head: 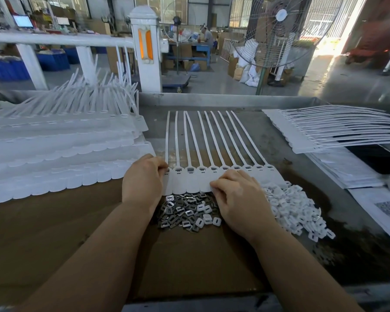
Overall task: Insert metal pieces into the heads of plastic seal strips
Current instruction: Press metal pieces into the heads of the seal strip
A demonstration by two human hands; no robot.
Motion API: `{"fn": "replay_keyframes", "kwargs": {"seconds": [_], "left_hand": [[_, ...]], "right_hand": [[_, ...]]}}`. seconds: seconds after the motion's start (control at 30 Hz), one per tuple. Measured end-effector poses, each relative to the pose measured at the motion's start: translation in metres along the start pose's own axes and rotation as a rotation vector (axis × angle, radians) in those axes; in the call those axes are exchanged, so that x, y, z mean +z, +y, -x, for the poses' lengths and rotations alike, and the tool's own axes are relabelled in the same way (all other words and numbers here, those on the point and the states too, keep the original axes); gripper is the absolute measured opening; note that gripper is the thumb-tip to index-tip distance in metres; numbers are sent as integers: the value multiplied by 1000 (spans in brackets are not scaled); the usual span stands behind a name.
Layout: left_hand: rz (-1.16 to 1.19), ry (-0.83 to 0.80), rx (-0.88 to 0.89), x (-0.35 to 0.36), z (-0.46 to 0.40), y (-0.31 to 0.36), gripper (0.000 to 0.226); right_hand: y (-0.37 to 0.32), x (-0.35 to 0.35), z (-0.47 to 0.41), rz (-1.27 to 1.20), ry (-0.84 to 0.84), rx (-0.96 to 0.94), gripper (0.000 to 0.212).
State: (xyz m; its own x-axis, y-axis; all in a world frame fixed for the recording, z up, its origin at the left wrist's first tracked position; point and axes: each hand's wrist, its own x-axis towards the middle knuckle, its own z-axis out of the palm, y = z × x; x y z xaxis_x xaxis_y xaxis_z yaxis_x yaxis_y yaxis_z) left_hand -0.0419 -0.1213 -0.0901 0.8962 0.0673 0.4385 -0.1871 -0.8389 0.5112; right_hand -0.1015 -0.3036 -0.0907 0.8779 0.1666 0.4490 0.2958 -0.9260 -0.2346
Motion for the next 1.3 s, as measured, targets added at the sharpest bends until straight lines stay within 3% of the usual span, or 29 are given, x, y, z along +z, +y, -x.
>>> {"fn": "replay_keyframes", "kwargs": {"seconds": [0.53, 0.8, 0.9, 1.03, 1.1, 1.2, 1.3], "left_hand": [[-148, -128, 51, -5, 5, 3, 35], [191, -49, -123, -12, 8, -2, 27], [334, -159, -60, -18, 10, -1, 35], [401, -414, 95, -25, 13, 3, 25], [407, -413, 111, -25, 14, 3, 24], [490, -325, 0, -25, 13, 0, 22], [458, -345, -64, -25, 11, -3, 20]], "right_hand": [[0, 0, 0, -30, 15, -9, 19], [1, 0, 0, -46, 14, -1, 19], [1, -1, 0, -50, 11, 2, 20], [2, -1, -1, -48, 0, 8, 21], [2, -1, -1, -47, -3, 10, 21], [2, -1, -1, -47, 0, 8, 20], [2, -1, -1, -46, -2, 10, 20]]}}
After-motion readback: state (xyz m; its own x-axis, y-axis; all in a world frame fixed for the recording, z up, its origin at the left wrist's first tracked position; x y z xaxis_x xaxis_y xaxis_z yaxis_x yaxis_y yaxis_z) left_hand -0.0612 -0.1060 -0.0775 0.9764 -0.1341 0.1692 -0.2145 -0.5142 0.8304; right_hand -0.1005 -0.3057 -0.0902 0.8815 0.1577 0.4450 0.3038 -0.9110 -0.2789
